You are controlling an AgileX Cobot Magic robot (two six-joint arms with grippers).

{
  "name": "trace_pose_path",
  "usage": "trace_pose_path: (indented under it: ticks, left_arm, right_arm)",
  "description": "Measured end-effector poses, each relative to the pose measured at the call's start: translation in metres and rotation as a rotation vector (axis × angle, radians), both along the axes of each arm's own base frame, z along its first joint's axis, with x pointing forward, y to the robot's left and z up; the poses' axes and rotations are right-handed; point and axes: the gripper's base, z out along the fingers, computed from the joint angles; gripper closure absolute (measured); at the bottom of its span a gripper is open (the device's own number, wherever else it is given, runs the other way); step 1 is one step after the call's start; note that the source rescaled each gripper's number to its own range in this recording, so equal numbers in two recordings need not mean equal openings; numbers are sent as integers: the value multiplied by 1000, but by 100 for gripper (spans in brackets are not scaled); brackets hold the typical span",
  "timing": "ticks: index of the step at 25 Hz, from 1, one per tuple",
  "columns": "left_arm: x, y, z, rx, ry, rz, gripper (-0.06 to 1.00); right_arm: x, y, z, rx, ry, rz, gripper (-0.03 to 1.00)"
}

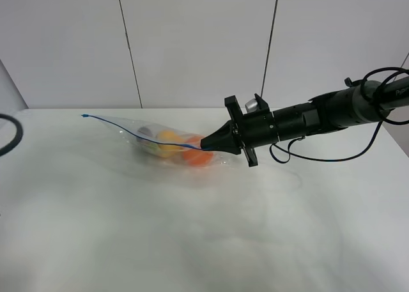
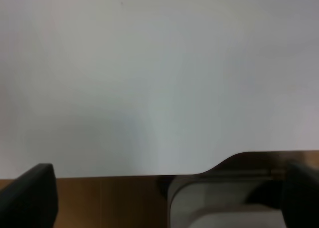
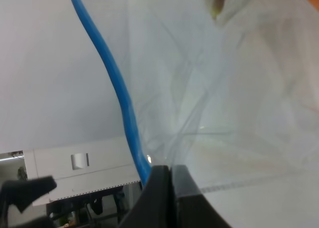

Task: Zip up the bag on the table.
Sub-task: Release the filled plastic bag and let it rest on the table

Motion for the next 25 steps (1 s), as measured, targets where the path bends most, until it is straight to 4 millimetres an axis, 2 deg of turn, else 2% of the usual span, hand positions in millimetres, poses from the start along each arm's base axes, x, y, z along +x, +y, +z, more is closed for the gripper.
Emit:
trace_pose_path:
  ticks: [3, 9, 20, 25]
  left_arm:
    - [-23, -2, -6, 6, -81, 3, -5]
    - [-50, -4, -27, 15, -209, 9, -5]
    - [-55, -6, -27, 14, -263, -12, -5]
    - [-72, -9, -22, 12, -382, -67, -5]
  right_arm:
    - [0, 0, 0, 1, 0, 1, 97]
    - [0, 0, 0, 3, 1, 3, 97]
    - [0, 0, 0, 2, 1, 4, 97]
    - [0, 0, 0, 2, 1, 4, 97]
